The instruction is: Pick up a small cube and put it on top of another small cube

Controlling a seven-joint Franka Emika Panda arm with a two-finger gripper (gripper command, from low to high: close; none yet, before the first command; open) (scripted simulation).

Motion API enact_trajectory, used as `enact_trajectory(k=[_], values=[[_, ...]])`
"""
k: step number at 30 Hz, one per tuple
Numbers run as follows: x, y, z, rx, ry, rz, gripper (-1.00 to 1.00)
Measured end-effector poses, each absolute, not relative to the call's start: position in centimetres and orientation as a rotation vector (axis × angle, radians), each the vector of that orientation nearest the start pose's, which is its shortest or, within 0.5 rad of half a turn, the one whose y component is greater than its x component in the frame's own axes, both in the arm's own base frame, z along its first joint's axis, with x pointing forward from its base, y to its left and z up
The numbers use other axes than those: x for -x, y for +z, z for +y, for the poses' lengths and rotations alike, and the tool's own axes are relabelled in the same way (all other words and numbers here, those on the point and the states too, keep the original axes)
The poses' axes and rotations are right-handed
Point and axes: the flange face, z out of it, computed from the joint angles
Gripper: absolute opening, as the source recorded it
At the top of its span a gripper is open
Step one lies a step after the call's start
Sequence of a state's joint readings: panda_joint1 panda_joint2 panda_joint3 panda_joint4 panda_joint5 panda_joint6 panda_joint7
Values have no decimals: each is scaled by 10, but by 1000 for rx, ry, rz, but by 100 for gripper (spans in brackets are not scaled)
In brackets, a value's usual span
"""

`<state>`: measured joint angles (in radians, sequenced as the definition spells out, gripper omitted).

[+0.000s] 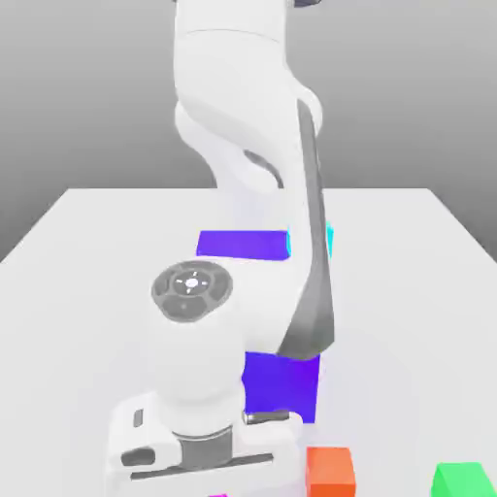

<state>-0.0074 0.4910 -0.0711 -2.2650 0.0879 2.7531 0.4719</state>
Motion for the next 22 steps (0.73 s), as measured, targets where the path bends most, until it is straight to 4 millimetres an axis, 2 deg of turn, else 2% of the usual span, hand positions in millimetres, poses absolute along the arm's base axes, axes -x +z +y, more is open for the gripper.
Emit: enact_trajectory(k=[3, 4, 9, 14, 15, 16, 18, 19, 22], values=[[-528, 180, -47, 2990, 1, 963, -100], [-531, 187, -32, 2998, 5, 932, -100], [-539, 211, 86, 3056, 21, 692, -100], [-519, 237, 212, 3107, 10, 439, -100], [-515, 233, 228, 3112, 6, 405, -100], [-513, 223, 237, 3115, 4, 389, -100], [-511, 194, 243, 3118, 2, 376, -100], [-510, 184, 244, 3118, 1, 374, 100], [-510, 184, 244, 3118, 1, 374, 100]])
